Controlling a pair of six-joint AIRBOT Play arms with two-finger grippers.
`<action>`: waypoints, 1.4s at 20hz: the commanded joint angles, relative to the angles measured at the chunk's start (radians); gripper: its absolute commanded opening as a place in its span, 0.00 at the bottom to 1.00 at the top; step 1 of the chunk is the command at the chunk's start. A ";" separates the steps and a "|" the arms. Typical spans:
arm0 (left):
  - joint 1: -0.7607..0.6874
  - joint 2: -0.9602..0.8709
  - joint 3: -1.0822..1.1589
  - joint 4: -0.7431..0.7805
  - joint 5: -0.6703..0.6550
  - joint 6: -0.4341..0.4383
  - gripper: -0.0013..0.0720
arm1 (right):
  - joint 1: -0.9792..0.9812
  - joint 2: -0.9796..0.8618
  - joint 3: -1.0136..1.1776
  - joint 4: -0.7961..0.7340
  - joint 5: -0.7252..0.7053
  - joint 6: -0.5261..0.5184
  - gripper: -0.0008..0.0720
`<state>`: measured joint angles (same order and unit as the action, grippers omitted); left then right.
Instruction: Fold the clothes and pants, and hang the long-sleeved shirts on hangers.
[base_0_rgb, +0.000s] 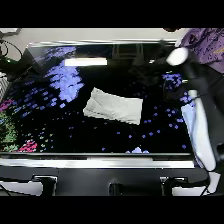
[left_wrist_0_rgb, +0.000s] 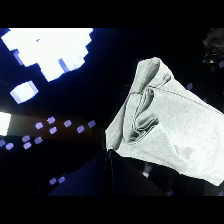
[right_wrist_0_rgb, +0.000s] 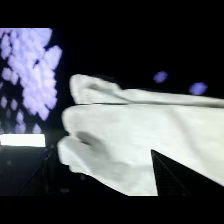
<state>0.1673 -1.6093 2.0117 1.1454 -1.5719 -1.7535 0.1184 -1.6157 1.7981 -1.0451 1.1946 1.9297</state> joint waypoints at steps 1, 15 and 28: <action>0.000 0.001 0.000 0.000 0.000 -0.001 0.04 | -0.230 0.041 -0.035 0.041 0.231 -0.225 0.96; -0.001 0.001 -0.001 0.000 0.000 -0.001 0.04 | -0.245 -0.085 -0.732 0.519 -0.108 -0.715 0.92; -0.001 0.001 0.000 0.000 0.000 -0.001 0.04 | -0.180 -0.060 -0.595 0.610 -0.230 -0.686 0.05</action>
<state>0.1673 -1.6081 2.0113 1.1450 -1.5719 -1.7550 -0.0570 -1.6985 1.1263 -0.4503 0.9768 1.2198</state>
